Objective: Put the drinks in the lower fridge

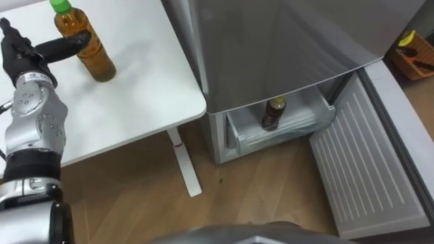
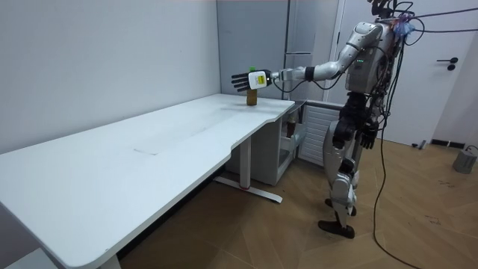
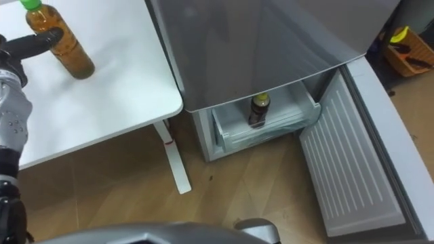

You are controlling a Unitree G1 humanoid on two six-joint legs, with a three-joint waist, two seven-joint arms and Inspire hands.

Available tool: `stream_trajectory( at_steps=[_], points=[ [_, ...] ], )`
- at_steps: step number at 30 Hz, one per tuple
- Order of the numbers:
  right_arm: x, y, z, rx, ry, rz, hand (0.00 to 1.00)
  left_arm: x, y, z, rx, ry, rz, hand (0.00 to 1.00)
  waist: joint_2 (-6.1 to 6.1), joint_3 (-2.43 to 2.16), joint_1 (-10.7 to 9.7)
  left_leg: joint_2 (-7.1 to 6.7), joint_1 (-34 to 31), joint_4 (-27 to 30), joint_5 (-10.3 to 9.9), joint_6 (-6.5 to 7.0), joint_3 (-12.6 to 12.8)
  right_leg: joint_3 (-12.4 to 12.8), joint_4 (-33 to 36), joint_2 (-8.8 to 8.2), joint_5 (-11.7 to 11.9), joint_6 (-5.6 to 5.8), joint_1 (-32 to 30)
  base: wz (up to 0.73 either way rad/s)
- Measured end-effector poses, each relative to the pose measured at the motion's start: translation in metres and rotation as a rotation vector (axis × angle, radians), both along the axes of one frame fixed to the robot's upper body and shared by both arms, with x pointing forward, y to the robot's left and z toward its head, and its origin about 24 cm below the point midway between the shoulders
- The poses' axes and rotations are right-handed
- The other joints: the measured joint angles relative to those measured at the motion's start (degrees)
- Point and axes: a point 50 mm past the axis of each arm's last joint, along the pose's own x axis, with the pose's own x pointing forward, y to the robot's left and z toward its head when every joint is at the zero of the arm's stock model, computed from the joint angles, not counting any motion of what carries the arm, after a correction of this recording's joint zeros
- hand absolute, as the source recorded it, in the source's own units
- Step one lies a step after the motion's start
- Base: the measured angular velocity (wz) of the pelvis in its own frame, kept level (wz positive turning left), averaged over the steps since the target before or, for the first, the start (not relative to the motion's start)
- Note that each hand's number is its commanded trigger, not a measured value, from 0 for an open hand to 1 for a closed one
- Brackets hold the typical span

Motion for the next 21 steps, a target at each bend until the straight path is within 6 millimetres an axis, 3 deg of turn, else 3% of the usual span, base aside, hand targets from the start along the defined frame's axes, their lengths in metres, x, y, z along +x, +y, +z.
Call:
stream_trajectory(
  at_steps=[11, 21],
  points=[
    [0.005, -0.011, 0.003, -0.053, 0.000, 0.009, 0.00, 0.013, 0.002, 0.009, -0.060, -0.018, -0.031, 0.00, 0.54, -0.01, -0.18, 0.03, -0.08, -0.25, -0.05, -0.01, 0.85, 1.68, 0.94, 0.36, 0.02, -0.04, -1.00, -0.07],
    [0.006, -0.012, 0.004, -0.074, 0.015, 0.034, 0.00, 0.014, 0.002, 0.003, -0.084, 0.020, -0.064, 0.00, 0.41, -0.33, -0.34, 0.02, -0.99, -0.15, -0.04, 0.00, 1.01, 2.24, 1.09, 0.44, 0.02, -0.04, -2.02, -0.02]
  ],
)
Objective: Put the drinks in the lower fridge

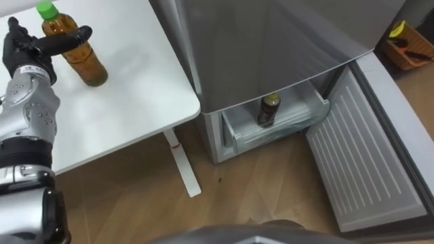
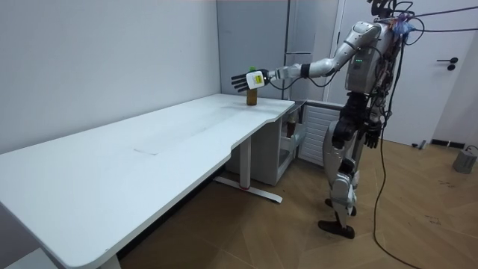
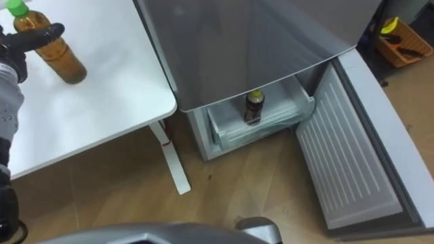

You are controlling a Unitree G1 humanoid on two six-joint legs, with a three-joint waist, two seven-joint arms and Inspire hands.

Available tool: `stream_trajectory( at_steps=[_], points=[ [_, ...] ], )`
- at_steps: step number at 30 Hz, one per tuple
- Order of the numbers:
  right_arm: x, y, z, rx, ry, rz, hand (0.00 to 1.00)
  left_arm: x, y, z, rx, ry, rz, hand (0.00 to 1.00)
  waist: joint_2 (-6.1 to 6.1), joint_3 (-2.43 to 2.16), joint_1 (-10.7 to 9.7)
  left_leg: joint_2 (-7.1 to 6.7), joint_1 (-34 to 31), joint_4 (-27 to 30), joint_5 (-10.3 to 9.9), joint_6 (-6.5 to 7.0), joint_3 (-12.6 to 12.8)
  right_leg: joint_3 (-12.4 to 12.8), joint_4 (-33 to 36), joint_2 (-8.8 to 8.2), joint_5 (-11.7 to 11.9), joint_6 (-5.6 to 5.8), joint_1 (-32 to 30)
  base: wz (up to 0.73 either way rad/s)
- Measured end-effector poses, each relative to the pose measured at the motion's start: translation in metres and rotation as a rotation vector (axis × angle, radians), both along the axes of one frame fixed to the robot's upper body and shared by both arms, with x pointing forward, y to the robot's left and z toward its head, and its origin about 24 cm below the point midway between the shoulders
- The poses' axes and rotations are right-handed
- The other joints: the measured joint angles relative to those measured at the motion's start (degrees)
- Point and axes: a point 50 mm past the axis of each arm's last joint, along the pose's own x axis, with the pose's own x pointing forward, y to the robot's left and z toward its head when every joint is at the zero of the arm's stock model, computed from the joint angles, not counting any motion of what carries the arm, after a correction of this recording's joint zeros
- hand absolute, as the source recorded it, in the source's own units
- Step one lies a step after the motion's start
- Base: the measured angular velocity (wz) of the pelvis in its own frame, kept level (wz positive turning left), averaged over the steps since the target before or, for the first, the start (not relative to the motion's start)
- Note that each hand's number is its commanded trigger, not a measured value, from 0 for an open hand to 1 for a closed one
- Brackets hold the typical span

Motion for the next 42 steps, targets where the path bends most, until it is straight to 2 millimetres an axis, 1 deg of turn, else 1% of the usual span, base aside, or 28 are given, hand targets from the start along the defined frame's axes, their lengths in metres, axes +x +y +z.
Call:
stream_trajectory(
  at_steps=[2, 4, 8, 12, 15, 16, 17, 18, 19, 22, 27, 37, 42],
  points=[
    [0.000, 0.000, 0.000, -0.001, 0.000, 0.000, 0.00, 0.005, 0.000, 0.002, -0.008, 0.002, -0.001, 0.00, -0.39, 0.17, 0.22, 0.00, 0.02, 0.31, 0.00, 0.00, 0.06, 0.20, 0.16, -0.01, 0.00, 0.00, -0.04, -0.05],
    [0.004, 0.000, 0.000, -0.001, -0.008, 0.003, 0.00, 0.005, 0.002, 0.002, -0.006, 0.006, -0.002, 0.00, -0.49, 0.22, -0.10, -0.01, -0.01, 0.30, 0.00, 0.00, 0.05, 0.32, -0.06, -0.01, 0.00, 0.00, 0.00, -0.02],
    [0.004, 0.000, 0.000, -0.003, -0.005, -0.009, 0.00, 0.003, 0.003, -0.002, -0.014, 0.025, -0.010, 0.00, -0.61, 0.15, -1.23, -0.01, -0.08, 0.26, 0.00, 0.01, 0.03, 0.22, -0.22, -0.08, 0.00, 0.00, 0.10, 0.00],
    [0.003, 0.000, 0.000, 0.004, 0.008, -0.013, 0.00, 0.003, 0.002, -0.004, -0.021, 0.041, -0.018, 0.00, -0.67, 0.11, -1.65, -0.01, -0.07, 0.25, 0.00, 0.00, 0.03, 0.23, -0.22, -0.06, 0.00, 0.00, 0.15, 0.00],
    [0.000, 0.000, 0.000, 0.004, 0.015, -0.014, 0.00, 0.003, 0.002, -0.005, -0.024, 0.048, -0.017, 0.00, -0.93, 0.10, -1.73, -0.02, 0.14, 0.29, 0.00, 0.00, 0.05, 0.28, -0.18, -0.07, 0.00, 0.00, 0.39, 0.00],
    [-0.001, 0.000, 0.000, 0.004, 0.015, -0.014, 0.00, 0.002, 0.003, -0.007, -0.028, 0.054, -0.019, 0.24, -1.04, 0.13, -1.68, -0.02, 0.12, 0.30, 0.00, 0.00, 0.09, 0.30, -0.19, -0.07, 0.00, 0.00, 0.49, 0.00],
    [0.000, 0.000, 0.000, 0.004, 0.015, -0.013, 0.00, 0.002, 0.003, -0.008, -0.031, 0.058, -0.021, 0.57, -1.09, 0.14, -1.68, -0.03, 0.11, 0.30, 0.00, 0.00, 0.10, 0.31, -0.19, -0.08, 0.00, 0.00, 0.52, 0.00],
    [0.000, 0.000, 0.000, 0.004, 0.014, -0.013, 0.00, 0.001, 0.003, -0.011, -0.037, 0.069, -0.024, 0.66, -1.19, 0.18, -1.69, -0.04, 0.11, 0.36, 0.00, 0.00, 0.11, 0.32, -0.21, -0.10, 0.00, 0.00, 0.55, 0.00],
    [0.000, 0.000, 0.000, 0.005, 0.014, -0.013, 0.00, -0.001, 0.003, -0.014, -0.042, 0.080, -0.024, 1.00, -1.30, 0.16, -1.70, -0.04, 0.08, 0.39, 0.00, 0.01, 0.12, 0.34, -0.23, -0.10, -0.01, 0.01, 0.54, 0.00],
    [0.000, 0.000, 0.000, 0.005, 0.013, -0.014, 0.00, -0.001, 0.004, -0.016, -0.045, 0.086, -0.024, 1.00, -1.63, 0.01, -1.61, -0.03, 0.06, 0.42, 0.00, 0.01, 0.09, 0.34, -0.24, -0.08, -0.01, 0.01, 0.54, 0.00],
    [-0.003, 0.000, 0.000, 0.007, 0.017, -0.015, 0.00, -0.001, 0.004, -0.016, -0.045, 0.086, -0.025, 1.00, -1.65, 0.00, -1.45, -0.03, 0.16, 0.41, 0.00, 0.01, 0.05, 0.35, -0.18, -0.06, -0.01, 0.02, 0.64, 0.00],
    [-0.003, 0.000, 0.000, 0.009, 0.017, -0.014, 0.00, -0.002, 0.003, -0.019, -0.050, 0.109, -0.024, 1.00, -1.94, 0.30, -1.59, 0.00, 0.09, 0.35, -0.02, 0.01, 0.01, 0.35, -0.29, -0.04, 0.00, 0.01, 0.73, 0.00],
    [-0.003, 0.000, 0.000, 0.009, 0.017, -0.014, 0.00, -0.003, 0.003, -0.020, -0.051, 0.116, -0.024, 1.00, -1.78, 0.37, -1.67, 0.10, 0.06, 0.30, -0.27, 0.05, -0.01, 0.33, -0.29, 0.07, 0.00, 0.01, 0.71, 0.00]
  ],
)
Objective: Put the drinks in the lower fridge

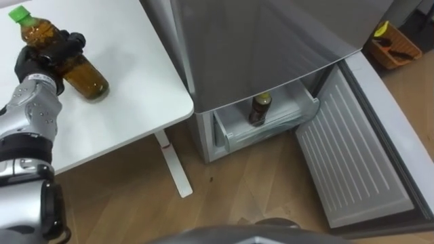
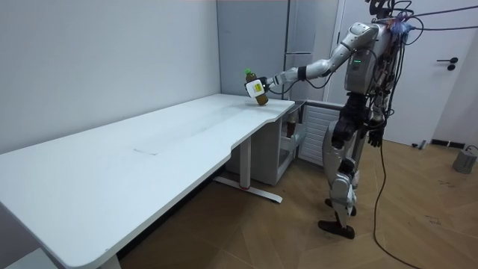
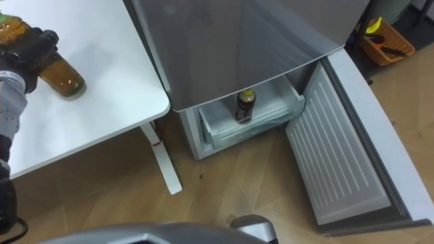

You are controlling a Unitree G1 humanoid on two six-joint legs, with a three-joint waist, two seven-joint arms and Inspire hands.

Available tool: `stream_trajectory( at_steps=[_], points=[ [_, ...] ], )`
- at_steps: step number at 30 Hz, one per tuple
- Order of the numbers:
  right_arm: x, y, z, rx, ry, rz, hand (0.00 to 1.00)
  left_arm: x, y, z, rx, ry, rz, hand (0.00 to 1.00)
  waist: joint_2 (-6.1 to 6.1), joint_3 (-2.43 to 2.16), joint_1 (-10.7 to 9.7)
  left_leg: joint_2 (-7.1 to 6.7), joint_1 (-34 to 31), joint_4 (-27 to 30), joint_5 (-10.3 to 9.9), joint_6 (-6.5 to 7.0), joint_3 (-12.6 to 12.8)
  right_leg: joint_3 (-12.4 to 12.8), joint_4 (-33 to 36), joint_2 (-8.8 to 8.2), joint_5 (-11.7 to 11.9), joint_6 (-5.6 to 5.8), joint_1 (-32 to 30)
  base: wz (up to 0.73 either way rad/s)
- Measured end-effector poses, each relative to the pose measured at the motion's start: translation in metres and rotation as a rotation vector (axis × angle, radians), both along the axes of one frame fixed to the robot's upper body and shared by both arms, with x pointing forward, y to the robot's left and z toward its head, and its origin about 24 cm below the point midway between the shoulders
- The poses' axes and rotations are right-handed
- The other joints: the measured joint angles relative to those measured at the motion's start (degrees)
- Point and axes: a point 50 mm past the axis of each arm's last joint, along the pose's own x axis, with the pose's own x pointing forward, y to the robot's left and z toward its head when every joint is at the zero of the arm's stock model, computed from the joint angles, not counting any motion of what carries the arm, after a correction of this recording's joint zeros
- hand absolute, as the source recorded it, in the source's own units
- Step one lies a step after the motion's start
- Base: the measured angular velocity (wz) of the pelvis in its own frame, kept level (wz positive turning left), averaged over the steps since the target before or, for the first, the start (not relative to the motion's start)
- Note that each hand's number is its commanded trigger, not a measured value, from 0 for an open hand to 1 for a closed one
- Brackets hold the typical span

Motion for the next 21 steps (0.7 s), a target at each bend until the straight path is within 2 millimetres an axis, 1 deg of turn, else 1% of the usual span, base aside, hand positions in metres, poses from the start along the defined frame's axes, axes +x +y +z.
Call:
stream_trajectory(
  at_steps=[2, 4, 7, 9, 10, 12, 15, 17, 18, 19, 21],
  points=[
    [0.000, 0.000, 0.000, 0.000, -0.001, 0.000, 0.00, 0.000, 0.000, 0.000, 0.002, 0.002, 0.004, 1.00, 0.13, 0.05, -0.07, 0.02, -0.05, -0.03, -0.09, 0.00, -0.05, -0.02, -0.01, 0.03, 0.00, 0.00, -0.04, 0.00],
    [0.005, 0.000, 0.000, 0.000, -0.011, 0.004, 0.00, 0.000, 0.000, 0.000, 0.003, 0.004, 0.009, 1.00, 0.35, 0.09, -0.09, 0.00, -0.11, -0.09, -0.10, 0.01, -0.04, -0.02, 0.01, 0.03, 0.01, 0.01, -0.13, 0.00],
    [0.010, 0.000, 0.000, 0.000, -0.021, 0.007, 0.00, 0.000, 0.001, 0.000, 0.004, 0.005, 0.013, 1.00, 0.68, -0.11, -0.19, -0.01, -0.41, -0.04, -0.09, 0.02, -0.01, 0.01, 0.15, 0.02, 0.03, -0.01, -0.60, 0.00],
    [0.011, 0.000, 0.000, 0.004, -0.025, 0.008, 0.00, 0.000, 0.001, 0.000, 0.004, 0.005, 0.013, 1.00, 0.70, -0.12, -0.21, 0.00, -0.38, 0.03, -0.08, 0.02, 0.03, 0.02, 0.20, 0.02, 0.03, -0.01, -0.62, 0.00],
    [0.017, 0.000, -0.001, 0.006, -0.040, 0.011, 0.00, 0.000, 0.000, 0.000, 0.003, 0.004, 0.013, 1.00, 0.74, -0.11, -0.23, 0.00, -0.47, 0.08, -0.08, 0.02, 0.02, -0.04, 0.18, 0.01, 0.03, -0.01, -0.67, 0.00],
    [0.017, 0.000, -0.001, 0.007, -0.042, 0.011, 0.00, 0.001, -0.001, 0.001, 0.005, 0.002, 0.007, 1.00, 0.74, -0.11, -0.38, -0.02, -0.69, 0.22, -0.08, 0.02, -0.07, -0.35, 0.12, -0.07, 0.03, -0.01, -0.73, 0.03],
    [0.020, 0.001, -0.001, 0.006, -0.053, 0.028, 0.00, 0.005, -0.005, 0.002, 0.015, 0.004, -0.019, 1.00, 0.77, -0.10, -0.43, -0.05, -1.14, 0.59, -0.08, 0.02, -0.48, -0.52, 0.09, -0.22, 0.03, 0.00, -0.80, 0.08],
    [0.026, 0.002, -0.001, 0.006, -0.064, 0.053, 0.00, 0.006, -0.008, 0.002, 0.025, 0.005, -0.037, 1.00, 0.79, -0.10, -0.93, -0.10, -1.47, 0.71, -0.08, 0.03, -1.41, -1.16, 0.06, -0.34, 0.03, 0.00, -0.74, 0.15],
    [0.027, 0.002, -0.001, 0.005, -0.065, 0.056, 0.00, 0.007, -0.009, 0.002, 0.030, 0.007, -0.044, 1.00, 0.84, -0.10, -0.95, -0.11, -1.52, 0.75, -0.08, 0.03, -1.49, -1.26, 0.07, -0.37, 0.03, 0.00, -0.78, 0.12],
    [0.028, 0.002, -0.001, 0.003, -0.070, 0.053, 0.00, 0.008, -0.013, 0.002, 0.041, 0.011, -0.063, 1.00, 1.02, -0.07, -0.43, -0.10, -1.48, 0.76, -0.08, 0.03, -1.49, -1.44, 0.03, -0.36, 0.03, 0.00, -0.75, 0.04],
    [0.031, 0.003, -0.001, 0.006, -0.072, 0.079, 0.00, 0.010, -0.018, 0.004, 0.051, 0.003, -0.086, 1.00, 1.15, -0.03, -0.15, -0.09, -1.67, 0.77, -0.08, 0.03, -1.73, -2.03, 0.07, -0.46, 0.03, 0.00, -0.77, 0.06]
  ],
)
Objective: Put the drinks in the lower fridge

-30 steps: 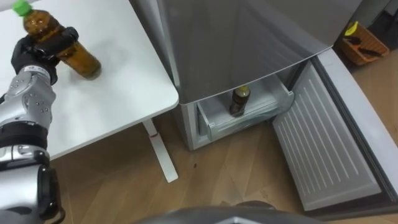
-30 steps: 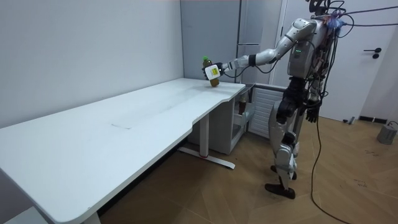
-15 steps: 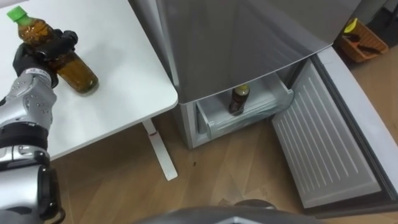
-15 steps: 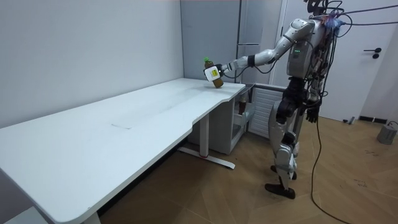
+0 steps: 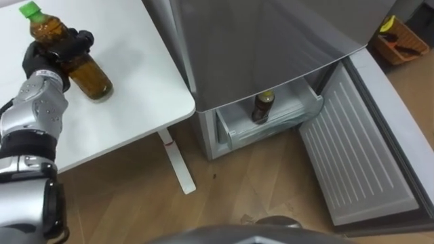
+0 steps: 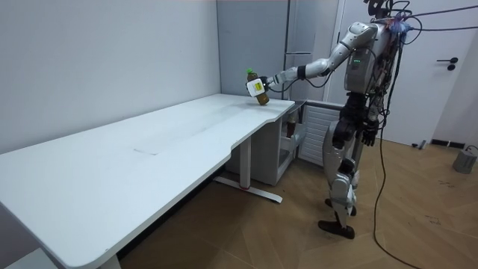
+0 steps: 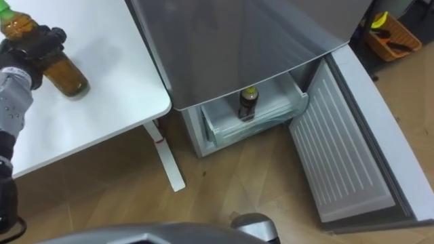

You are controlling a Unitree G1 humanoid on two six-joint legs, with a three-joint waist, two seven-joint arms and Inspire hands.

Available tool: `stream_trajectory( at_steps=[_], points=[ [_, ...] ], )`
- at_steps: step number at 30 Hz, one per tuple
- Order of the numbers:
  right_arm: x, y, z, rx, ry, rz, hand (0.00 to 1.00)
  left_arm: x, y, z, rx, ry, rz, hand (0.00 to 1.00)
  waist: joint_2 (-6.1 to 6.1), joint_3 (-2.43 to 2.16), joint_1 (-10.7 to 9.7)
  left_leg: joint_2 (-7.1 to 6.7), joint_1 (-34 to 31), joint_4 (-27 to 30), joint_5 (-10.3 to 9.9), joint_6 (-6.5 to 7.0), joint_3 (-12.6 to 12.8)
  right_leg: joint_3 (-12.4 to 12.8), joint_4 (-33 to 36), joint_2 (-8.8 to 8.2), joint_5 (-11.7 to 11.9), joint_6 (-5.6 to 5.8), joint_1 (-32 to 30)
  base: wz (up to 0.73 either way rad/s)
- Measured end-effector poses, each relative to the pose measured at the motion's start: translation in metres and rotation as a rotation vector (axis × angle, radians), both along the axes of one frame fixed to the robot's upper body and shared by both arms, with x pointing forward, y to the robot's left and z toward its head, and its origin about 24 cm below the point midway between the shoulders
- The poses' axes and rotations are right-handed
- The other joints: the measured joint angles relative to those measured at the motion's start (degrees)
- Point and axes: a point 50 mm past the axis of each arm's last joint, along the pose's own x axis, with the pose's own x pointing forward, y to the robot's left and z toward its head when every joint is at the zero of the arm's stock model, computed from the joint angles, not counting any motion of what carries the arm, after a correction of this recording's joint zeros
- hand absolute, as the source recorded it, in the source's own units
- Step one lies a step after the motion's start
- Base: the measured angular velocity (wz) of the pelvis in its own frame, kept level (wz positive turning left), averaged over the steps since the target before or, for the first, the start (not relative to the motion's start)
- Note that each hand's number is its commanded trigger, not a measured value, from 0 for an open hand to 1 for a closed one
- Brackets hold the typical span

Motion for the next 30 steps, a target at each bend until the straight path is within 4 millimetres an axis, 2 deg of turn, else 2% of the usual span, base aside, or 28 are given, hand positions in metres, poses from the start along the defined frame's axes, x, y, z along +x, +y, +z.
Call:
stream_trajectory(
  at_steps=[3, 8, 13, 18, 21, 24, 26, 30],
  points=[
    [0.005, 0.001, 0.000, 0.003, -0.011, 0.015, 0.00, 0.005, -0.010, 0.006, 0.011, -0.033, -0.037, 1.00, 0.07, -0.02, 1.01, 0.00, -0.37, 0.08, 0.01, 0.01, -0.48, -0.52, 0.02, -0.02, 0.00, 0.00, -0.18, 0.08],
    [0.020, 0.004, 0.000, 0.003, -0.065, 0.037, 0.00, -0.004, -0.034, 0.020, 0.025, -0.158, -0.137, 1.00, 0.11, -0.06, 2.63, -0.05, -0.33, 0.42, 0.04, 0.02, -1.31, -1.31, -0.05, -0.15, 0.00, 0.00, -0.02, 0.07],
    [0.040, 0.013, 0.000, 0.045, -0.168, 0.027, 0.00, -0.013, -0.054, 0.020, -0.022, -0.211, -0.175, 1.00, -0.12, -0.05, 4.01, -0.08, -0.42, 0.80, 0.05, 0.02, -2.49, -2.31, -0.18, -0.34, 0.00, 0.00, 0.59, 0.11],
    [0.049, 0.023, -0.001, 0.079, -0.189, 0.081, 0.00, -0.027, -0.068, 0.025, -0.021, -0.264, -0.219, 1.00, -1.21, -0.07, 4.10, -0.19, -1.72, 2.16, 0.05, 0.01, -4.33, -4.37, -1.19, -0.71, -0.02, -0.05, 1.15, 0.20],
    [0.049, 0.032, -0.004, 0.102, -0.192, 0.091, 0.00, -0.032, -0.077, 0.028, -0.042, -0.300, -0.245, 1.00, -1.60, -0.23, 5.65, -0.23, -2.22, 2.44, 0.06, 0.01, -4.54, -4.84, -1.18, -0.78, -0.07, -0.14, 1.03, 0.11],
    [0.053, 0.036, -0.004, 0.109, -0.196, 0.121, 0.00, -0.038, -0.079, 0.032, -0.038, -0.322, -0.253, 1.00, -1.75, -0.18, 6.31, -0.23, -2.22, 2.41, 0.15, 0.13, -5.10, -5.38, -1.18, -0.99, -0.11, -0.14, 1.27, 0.08],
    [0.054, 0.037, -0.004, 0.111, -0.205, 0.119, 0.00, -0.040, -0.082, 0.033, -0.039, -0.338, -0.272, 1.00, -2.13, 0.06, 6.92, -0.21, -2.37, 2.42, 0.22, 0.17, -5.74, -5.85, -1.19, -1.11, -0.12, -0.14, 1.29, 0.13],
    [0.058, 0.041, -0.005, 0.122, -0.212, 0.141, 0.00, -0.047, -0.092, 0.034, -0.079, -0.363, -0.309, 1.00, -2.76, 0.02, 8.92, -0.37, -3.31, 2.60, 0.26, 0.22, -6.47, -6.36, -1.52, -1.23, -0.14, -0.10, 0.99, 0.09]
  ],
)
